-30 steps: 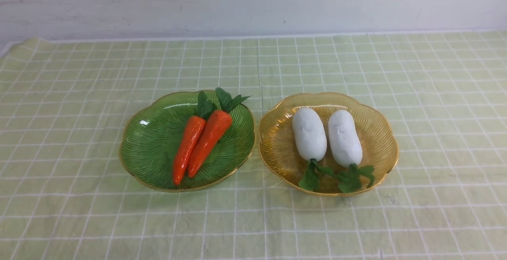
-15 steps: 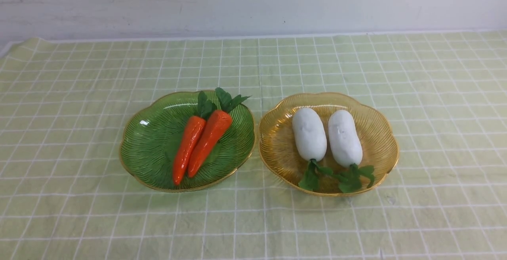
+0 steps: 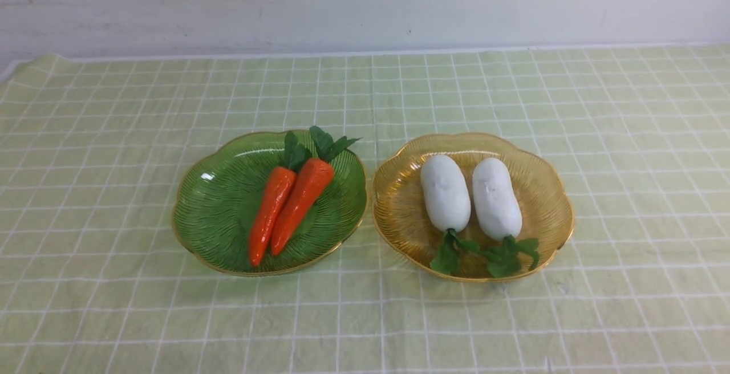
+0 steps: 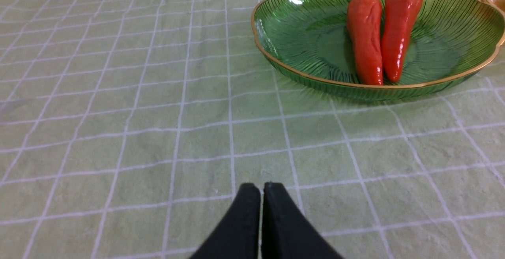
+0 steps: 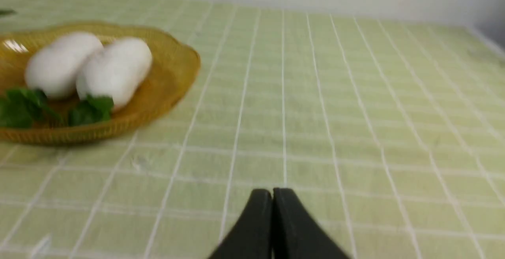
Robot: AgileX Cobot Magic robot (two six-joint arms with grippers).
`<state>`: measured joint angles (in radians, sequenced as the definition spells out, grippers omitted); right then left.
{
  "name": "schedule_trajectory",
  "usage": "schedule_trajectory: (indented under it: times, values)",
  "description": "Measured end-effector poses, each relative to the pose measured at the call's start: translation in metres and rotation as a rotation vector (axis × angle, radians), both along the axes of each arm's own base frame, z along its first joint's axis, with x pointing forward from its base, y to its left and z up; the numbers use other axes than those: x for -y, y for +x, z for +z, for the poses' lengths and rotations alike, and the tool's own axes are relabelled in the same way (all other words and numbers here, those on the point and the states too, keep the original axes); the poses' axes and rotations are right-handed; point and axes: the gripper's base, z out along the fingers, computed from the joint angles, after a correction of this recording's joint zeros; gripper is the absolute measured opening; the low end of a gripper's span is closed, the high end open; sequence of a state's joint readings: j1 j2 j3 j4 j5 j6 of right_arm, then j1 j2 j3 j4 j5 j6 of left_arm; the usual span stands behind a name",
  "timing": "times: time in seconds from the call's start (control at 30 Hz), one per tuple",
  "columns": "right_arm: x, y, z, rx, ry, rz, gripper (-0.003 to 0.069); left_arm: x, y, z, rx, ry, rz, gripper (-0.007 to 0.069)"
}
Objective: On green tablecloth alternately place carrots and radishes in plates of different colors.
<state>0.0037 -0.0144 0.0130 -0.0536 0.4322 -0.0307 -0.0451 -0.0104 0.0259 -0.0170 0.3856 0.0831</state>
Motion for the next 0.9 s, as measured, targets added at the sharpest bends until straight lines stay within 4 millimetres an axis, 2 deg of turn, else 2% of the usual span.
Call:
schedule_trajectory:
  times: [0.23,0.9]
  values:
    - [0.0006,0.0005,0.0006,0.018,0.056,-0.023,-0.0014,0.0,0.0,0.0,0.0,0.0,0.0,-0.0008]
    - [0.0006,0.0005,0.0006,0.018,0.061,-0.024,-0.0014,0.0,0.0,0.0,0.0,-0.003,0.001,-0.0008]
